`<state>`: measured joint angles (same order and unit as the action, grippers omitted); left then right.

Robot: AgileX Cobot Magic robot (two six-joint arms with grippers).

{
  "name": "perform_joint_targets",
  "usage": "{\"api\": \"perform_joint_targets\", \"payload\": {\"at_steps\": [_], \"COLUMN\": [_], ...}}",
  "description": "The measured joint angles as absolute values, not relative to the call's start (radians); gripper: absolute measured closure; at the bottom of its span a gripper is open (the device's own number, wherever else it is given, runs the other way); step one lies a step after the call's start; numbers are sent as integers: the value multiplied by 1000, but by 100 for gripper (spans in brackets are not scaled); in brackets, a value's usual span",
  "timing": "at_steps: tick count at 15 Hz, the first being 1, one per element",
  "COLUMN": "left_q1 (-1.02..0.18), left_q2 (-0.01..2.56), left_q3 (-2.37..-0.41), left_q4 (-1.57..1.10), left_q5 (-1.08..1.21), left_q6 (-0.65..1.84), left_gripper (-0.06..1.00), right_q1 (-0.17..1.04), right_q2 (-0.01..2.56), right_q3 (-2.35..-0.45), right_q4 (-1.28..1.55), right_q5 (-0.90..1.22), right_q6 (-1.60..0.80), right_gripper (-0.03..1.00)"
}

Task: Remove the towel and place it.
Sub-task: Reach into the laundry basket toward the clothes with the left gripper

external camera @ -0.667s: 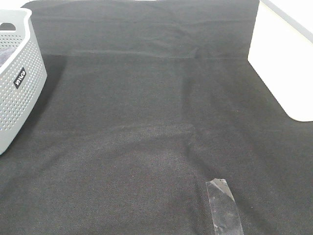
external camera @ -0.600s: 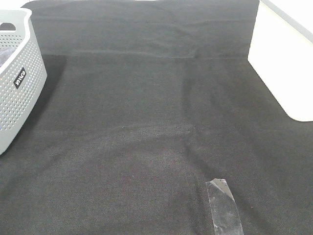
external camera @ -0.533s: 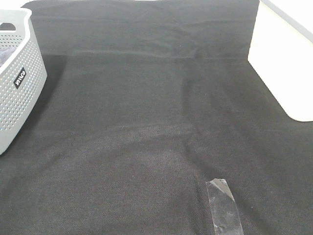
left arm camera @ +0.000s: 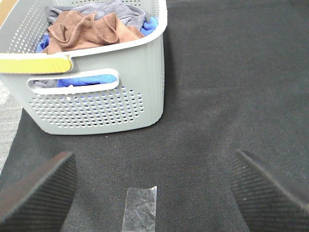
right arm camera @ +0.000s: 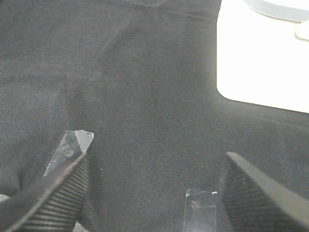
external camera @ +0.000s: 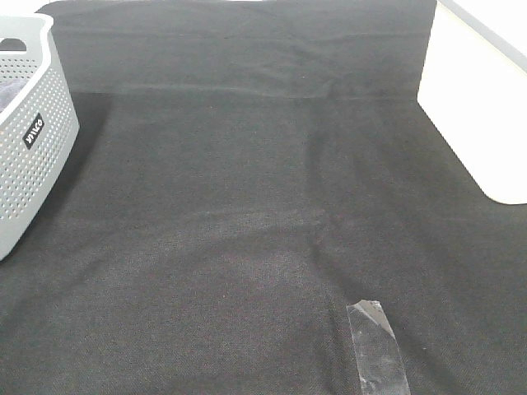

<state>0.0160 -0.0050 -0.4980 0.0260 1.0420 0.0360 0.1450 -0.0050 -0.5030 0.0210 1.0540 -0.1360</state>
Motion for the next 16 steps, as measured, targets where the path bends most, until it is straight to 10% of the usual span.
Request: {"api": "perform_joint_targets", "payload": {"at_steps": [16], "left_q1": [16], "left_q2": [706], "left_q3": [-738], "left_q4": [315], "left_q5": [880], "left_q6": [-482], "left_gripper": [13], "right_q1": [145], "right_q2": [-5], "right_q3": [-503], "right_q4": [20], "right_q5": [1054], "right_q6": [-136], "right_gripper": [25]}}
